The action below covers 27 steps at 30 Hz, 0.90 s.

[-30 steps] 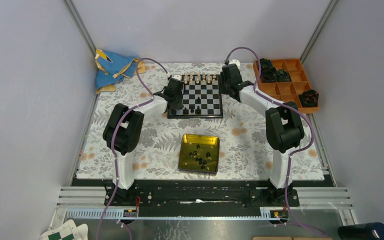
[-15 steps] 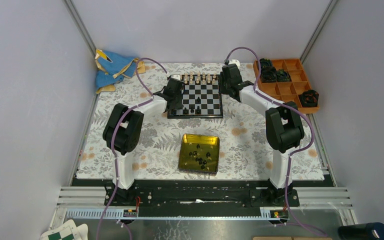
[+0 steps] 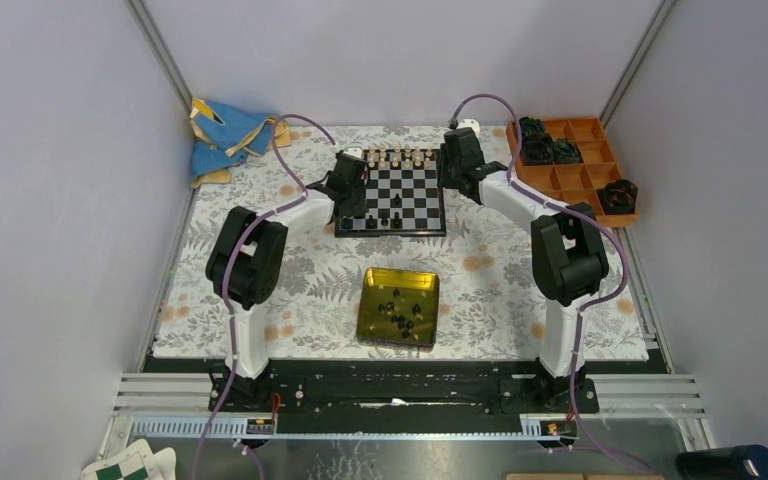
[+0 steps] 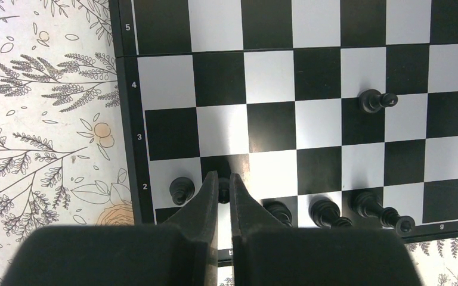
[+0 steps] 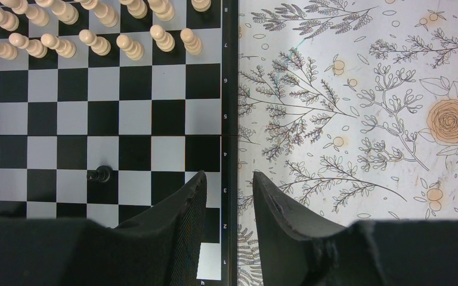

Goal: Set up the chess pieces on the board
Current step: Place the chess piece on the chessboard.

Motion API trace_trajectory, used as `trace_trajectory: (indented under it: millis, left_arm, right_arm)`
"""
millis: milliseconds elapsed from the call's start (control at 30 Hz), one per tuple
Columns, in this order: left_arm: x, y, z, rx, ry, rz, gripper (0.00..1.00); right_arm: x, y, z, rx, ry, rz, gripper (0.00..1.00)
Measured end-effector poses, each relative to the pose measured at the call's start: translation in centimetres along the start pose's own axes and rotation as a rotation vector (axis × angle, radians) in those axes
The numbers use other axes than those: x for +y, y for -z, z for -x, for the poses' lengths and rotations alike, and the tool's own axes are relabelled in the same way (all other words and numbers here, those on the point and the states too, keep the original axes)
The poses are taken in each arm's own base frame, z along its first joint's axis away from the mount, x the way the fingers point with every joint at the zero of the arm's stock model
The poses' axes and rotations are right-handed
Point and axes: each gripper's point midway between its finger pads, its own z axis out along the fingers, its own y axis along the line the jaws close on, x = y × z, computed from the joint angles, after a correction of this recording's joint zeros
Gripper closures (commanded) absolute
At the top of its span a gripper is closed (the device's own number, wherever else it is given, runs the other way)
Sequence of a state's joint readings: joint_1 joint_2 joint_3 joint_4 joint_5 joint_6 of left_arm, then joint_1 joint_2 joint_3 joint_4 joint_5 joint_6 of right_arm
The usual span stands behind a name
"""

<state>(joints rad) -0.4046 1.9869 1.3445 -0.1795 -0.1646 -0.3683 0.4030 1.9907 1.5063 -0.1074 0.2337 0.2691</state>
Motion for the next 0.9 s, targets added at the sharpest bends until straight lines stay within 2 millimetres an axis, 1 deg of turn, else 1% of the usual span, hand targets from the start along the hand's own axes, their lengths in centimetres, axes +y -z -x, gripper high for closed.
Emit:
trace_trajectory:
  millis: [200,233,333,500,900]
  left_arm:
    - [-0.02,-0.01,-0.01,0.001,0.0,-0.001,0.99]
    - [-0.02,-0.01,-0.01,0.001,0.0,-0.001,0.95]
    - [0.0,-0.05,-0.07,0.002,0.0,0.0,0.89]
    - [0.03,-0.28,-0.33,0.009,-0.001,0.002,0.76]
    - [0.1,-0.43,-0.51,0.013,-0.002,0.005,0.61]
  right_arm:
    - [0.0,0.0,0.0,0.0,0.0,0.0,0.59]
    - [0.0,0.0,0.0,0.0,0.0,0.0,0.59]
    - [0.0,0.0,0.0,0.0,0.0,0.0,0.59]
    - [0.0,0.0,0.01,0.0,0.0,0.0,0.59]
    - [0.0,0.0,0.0,0.0,0.0,0.0,0.59]
